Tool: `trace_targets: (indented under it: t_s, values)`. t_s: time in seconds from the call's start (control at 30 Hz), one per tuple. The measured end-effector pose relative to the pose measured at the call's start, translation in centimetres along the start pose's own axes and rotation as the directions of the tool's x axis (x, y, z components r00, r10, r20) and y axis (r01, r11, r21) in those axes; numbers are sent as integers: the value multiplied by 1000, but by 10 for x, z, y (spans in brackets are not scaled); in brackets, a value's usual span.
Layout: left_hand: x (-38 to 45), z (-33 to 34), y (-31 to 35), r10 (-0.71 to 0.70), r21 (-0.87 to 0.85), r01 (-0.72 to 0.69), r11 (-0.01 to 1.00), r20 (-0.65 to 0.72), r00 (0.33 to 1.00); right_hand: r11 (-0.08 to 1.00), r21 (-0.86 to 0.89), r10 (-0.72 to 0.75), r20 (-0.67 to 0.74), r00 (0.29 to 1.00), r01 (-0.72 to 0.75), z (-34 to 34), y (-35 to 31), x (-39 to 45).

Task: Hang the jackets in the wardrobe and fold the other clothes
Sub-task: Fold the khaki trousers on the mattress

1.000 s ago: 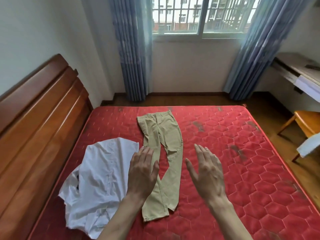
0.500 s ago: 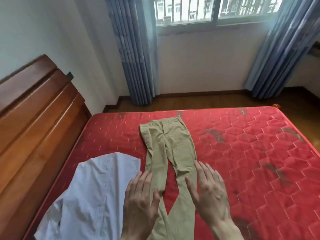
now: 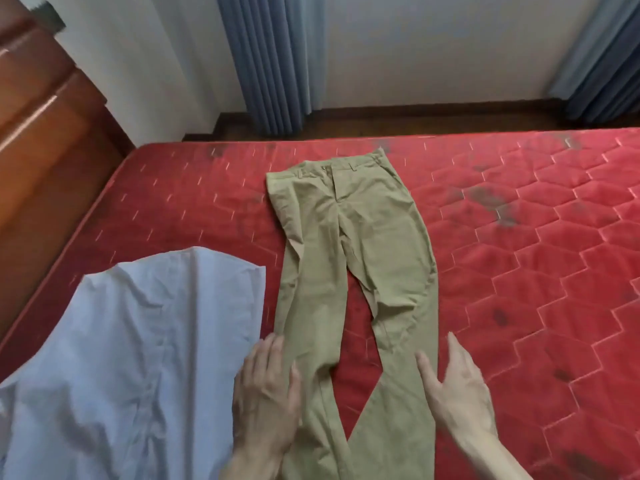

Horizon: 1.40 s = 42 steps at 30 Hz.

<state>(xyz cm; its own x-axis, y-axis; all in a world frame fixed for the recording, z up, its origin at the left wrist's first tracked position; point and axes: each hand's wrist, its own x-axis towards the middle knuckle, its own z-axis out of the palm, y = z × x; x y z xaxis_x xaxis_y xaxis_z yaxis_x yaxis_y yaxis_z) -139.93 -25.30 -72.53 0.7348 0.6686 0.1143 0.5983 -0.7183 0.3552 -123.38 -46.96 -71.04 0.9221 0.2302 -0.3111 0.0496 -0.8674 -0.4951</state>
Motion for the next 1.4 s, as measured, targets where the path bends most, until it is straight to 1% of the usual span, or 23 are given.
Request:
trace_targets:
  t_s: [0.03, 0.1, 0.17, 0.23, 0.33, 0.4, 0.47, 0.53, 0.63, 0.7, 0.8, 0.87, 1.0, 1.07, 1.1, 1.17, 1.2, 1.23, 1.27, 1.3, 1.37, 1.4]
  values:
    - [4, 10, -7, -71, -16, 72, 997, 40, 997, 998, 33, 54, 38, 998, -55, 11, 4, 10]
    - [12, 30, -18, -229, -46, 235, 971, 116, 967, 981, 124, 138, 85, 987, -148, 36, 12, 26]
    - [23, 46, -22, -326, -59, 341, 938, 176, 929, 952, 195, 218, 104, 970, -235, 59, 18, 38]
    - [35, 58, -22, -365, -58, 386, 920, 225, 903, 938, 213, 260, 93, 961, -274, 74, 16, 49]
    - [59, 74, -23, -365, -75, 397, 915, 269, 891, 958, 181, 223, 24, 975, -224, 84, 8, 70]
    - [78, 82, -23, -386, -70, 418, 906, 269, 882, 955, 171, 250, -26, 968, -242, 86, 1, 92]
    - [94, 89, -22, -433, -27, 453, 891, 248, 867, 952, 118, 293, -95, 951, -282, 85, -3, 114]
    - [104, 94, -19, -492, -5, 512, 859, 265, 829, 954, -27, 291, -138, 947, -298, 81, -6, 133]
    - [104, 103, -18, -513, -50, 559, 828, 336, 790, 938, -248, 234, -64, 970, -242, 74, -2, 148]
    - [96, 108, -22, -524, -92, 605, 791, 408, 748, 930, -325, 179, -2, 984, -170, 72, 5, 144]
    - [75, 108, -31, -535, -69, 661, 748, 527, 660, 934, -347, 110, 58, 992, -84, 72, 24, 116]
    - [55, 107, -32, -525, -5, 655, 755, 594, 609, 932, -357, 104, 88, 991, -66, 72, 40, 89]
    - [8, 98, -35, -517, 115, 612, 783, 667, 537, 925, -376, 121, 160, 980, -53, 68, 67, 32]
    - [-14, 82, -29, -504, 153, 604, 782, 725, 470, 925, -379, 122, 200, 972, -38, 65, 82, 1]
    - [-25, 73, -25, -503, 193, 606, 771, 769, 395, 927, -375, 123, 234, 965, -27, 64, 91, -15]
    - [-43, 56, -19, -486, 314, 574, 756, 857, 172, 929, -369, 137, 338, 931, -3, 61, 111, -46]
    - [-51, 54, -22, -475, 358, 545, 758, 876, 86, 930, -367, 158, 390, 907, -4, 59, 120, -59]
    - [-56, 50, -22, -473, 385, 535, 753, 881, 32, 930, -366, 183, 422, 888, -17, 55, 125, -70]
    - [-60, 48, -24, -475, 382, 548, 744, 880, 32, 935, -351, 194, 420, 887, -39, 52, 129, -77]
    - [-62, 47, -26, -490, 358, 605, 711, 869, 61, 945, -322, 195, 390, 900, -66, 47, 129, -80]
    - [-59, 51, -32, -538, 233, 770, 594, 827, 164, 968, -211, 197, 300, 933, -136, 41, 123, -72]
    - [-54, 53, -35, -557, 123, 825, 552, 790, 255, 975, -136, 206, 264, 942, -175, 40, 117, -63]
